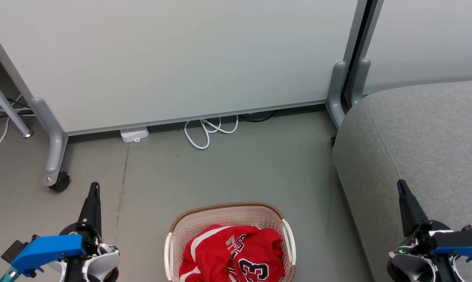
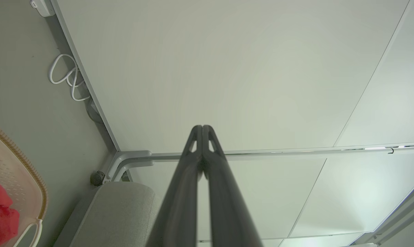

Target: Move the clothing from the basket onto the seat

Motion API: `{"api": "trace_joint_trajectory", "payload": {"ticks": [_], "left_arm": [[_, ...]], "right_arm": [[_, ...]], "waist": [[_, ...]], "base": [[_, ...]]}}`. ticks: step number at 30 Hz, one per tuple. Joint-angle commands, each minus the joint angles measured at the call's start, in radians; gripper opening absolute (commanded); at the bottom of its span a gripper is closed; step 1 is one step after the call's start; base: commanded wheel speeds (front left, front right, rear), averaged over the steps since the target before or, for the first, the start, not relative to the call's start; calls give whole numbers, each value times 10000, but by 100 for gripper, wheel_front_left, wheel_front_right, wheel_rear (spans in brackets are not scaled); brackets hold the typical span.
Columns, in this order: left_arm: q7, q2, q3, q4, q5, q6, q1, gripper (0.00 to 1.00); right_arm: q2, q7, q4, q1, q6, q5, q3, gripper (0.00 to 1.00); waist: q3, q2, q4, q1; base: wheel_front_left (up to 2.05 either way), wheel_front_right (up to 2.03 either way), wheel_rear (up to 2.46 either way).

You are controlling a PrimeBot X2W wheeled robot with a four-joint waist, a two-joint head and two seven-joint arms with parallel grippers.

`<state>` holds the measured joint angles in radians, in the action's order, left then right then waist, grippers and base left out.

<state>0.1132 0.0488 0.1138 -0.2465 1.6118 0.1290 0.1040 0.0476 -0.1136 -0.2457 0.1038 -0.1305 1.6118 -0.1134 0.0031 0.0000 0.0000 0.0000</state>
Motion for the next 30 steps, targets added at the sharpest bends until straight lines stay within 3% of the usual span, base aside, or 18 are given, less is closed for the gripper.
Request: {"api": "trace_joint_trajectory", "payload": {"ticks": [1,3,4,20,30], "left_arm": [[43,29,15,38,24,48,103,0],[43,29,15,38,24,48,103,0],[-3,0,-1,0,-1,0,0,100],[-518,-100,-372,-500,-220,-11,-340,100],[-1016,-77,-646,-415,-1671,-184,-269,100]], "right_arm": [[53,-34,30,97,-4,26,-17,0],[53,-34,30,97,-4,26,-17,0],[0,4,0,0,0,-1,2,100],[-73,519,-415,-304,13,-362,415,100],[-53,1016,-482,-185,10,-2080,568,100]], "waist": [[0,0,0,0],[0,0,0,0],[0,0,0,0],[-4,0,-1,0],[-5,0,8,0]], "base": [[0,0,0],[0,0,0],[0,0,0],[0,0,0],[0,0,0]]}}
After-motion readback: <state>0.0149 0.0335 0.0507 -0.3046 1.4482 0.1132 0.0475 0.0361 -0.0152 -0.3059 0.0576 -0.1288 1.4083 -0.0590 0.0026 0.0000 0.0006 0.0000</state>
